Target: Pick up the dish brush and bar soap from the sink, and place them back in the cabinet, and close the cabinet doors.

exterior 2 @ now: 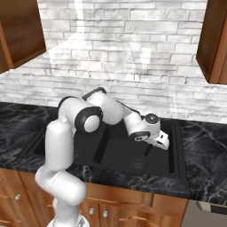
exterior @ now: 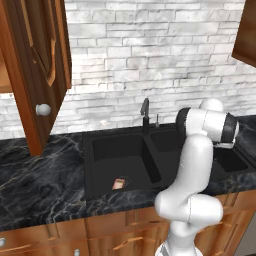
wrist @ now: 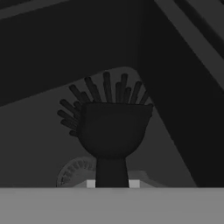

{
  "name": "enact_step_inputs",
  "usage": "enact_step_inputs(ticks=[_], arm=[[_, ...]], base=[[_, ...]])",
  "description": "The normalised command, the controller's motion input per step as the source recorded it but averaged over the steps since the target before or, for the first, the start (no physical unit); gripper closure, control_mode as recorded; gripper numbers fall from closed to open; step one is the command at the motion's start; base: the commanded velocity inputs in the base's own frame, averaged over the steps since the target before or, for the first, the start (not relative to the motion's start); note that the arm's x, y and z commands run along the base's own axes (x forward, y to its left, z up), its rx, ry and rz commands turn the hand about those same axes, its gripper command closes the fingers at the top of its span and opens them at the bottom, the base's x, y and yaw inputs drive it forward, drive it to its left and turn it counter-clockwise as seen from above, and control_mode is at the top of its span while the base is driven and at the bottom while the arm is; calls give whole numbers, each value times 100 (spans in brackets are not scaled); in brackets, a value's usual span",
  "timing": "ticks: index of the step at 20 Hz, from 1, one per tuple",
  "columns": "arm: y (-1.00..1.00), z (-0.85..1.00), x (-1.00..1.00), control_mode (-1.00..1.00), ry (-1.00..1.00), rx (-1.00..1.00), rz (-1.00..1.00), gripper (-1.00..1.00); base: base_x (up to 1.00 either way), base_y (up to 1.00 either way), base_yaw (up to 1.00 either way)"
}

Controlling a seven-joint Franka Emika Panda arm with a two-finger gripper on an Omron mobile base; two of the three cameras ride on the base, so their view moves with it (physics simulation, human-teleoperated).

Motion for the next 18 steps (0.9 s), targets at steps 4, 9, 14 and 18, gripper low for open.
enact_step_inputs(ticks=[4,9,14,18], arm=[[5,67,-23,-100,-1,0,7,100],[10,64,-30,-100,0,0,8,100],[20,70,-32,-100,0,0,5,100],[38,68,-36,-100,0,0,1,100]], base=[[0,0,0],[0,0,0],[0,0,0],[0,0,0]])
